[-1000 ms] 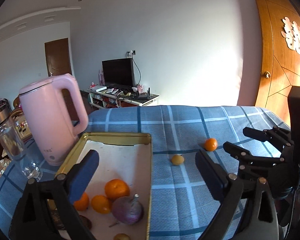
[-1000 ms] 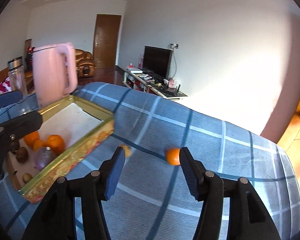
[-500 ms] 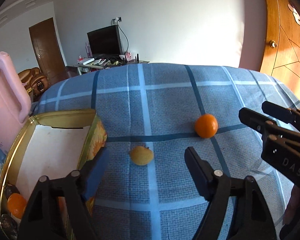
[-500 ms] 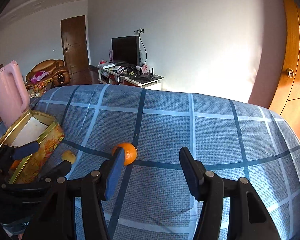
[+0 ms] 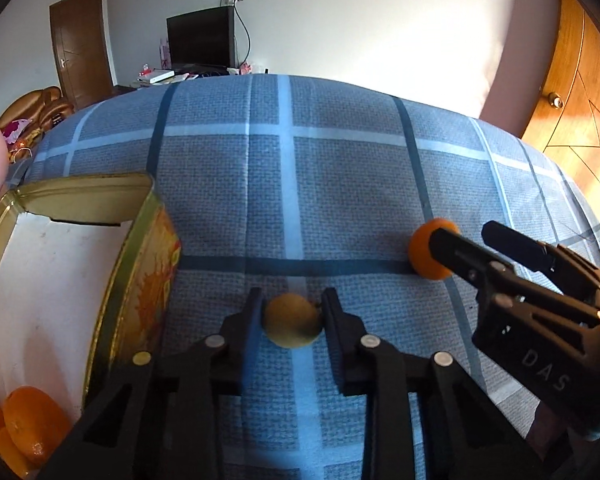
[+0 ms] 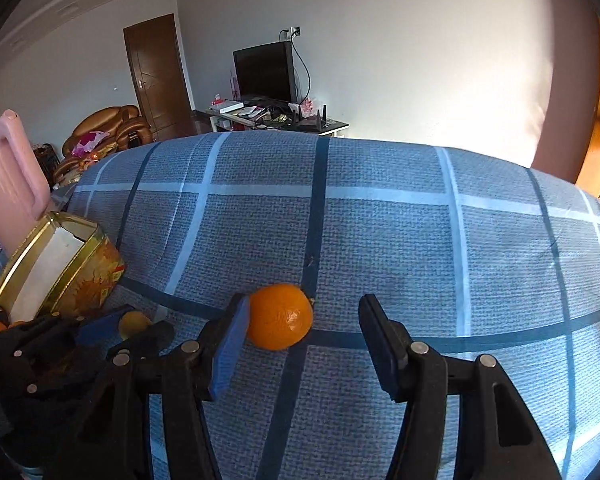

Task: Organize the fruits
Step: 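Grasp the mandarin orange with the right tool while the left tool grasps a small yellow fruit, then lift and carry the orange with the right tool while the left tool carries the yellow fruit toward the tray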

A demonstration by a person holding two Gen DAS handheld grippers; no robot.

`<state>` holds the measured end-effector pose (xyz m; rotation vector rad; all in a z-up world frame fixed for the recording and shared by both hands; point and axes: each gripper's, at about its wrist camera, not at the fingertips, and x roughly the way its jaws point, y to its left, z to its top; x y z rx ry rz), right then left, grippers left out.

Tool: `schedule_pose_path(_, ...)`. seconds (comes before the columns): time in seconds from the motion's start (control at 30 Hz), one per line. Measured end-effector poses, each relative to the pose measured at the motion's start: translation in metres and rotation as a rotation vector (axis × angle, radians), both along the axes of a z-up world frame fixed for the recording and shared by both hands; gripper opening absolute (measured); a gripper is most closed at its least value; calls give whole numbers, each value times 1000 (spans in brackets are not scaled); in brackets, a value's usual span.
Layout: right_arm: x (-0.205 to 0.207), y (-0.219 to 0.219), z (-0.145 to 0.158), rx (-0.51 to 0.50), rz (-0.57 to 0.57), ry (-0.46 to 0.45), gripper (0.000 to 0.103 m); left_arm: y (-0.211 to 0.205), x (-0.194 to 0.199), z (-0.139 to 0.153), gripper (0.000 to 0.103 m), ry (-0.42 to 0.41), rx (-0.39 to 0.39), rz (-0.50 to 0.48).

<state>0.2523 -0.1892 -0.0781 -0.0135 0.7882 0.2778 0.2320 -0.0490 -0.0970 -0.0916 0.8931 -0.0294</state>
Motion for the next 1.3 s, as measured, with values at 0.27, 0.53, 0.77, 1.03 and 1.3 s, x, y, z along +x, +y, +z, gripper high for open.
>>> schedule_pose_path(0.27,5,10,-3,44,69,38,39,1,-5,7,30,-49,10,21)
schedule_pose_path(0.53,-5,8,-3,47,74,32,36,1,-17,15,30,-110,3,31)
schedule_pose_path(0.77,-16,11,-1,18,72,12,27,7,-13,21,30,-130,-8,31)
schedule_pose_path(1.03,-18,14,0,6,74,-1,52,11,-18,24,30,-149,-2,40)
schedule_pose_path(1.3,-3,15,-4,-17,55,21,25,12,-19,25,30,-154,-4,42)
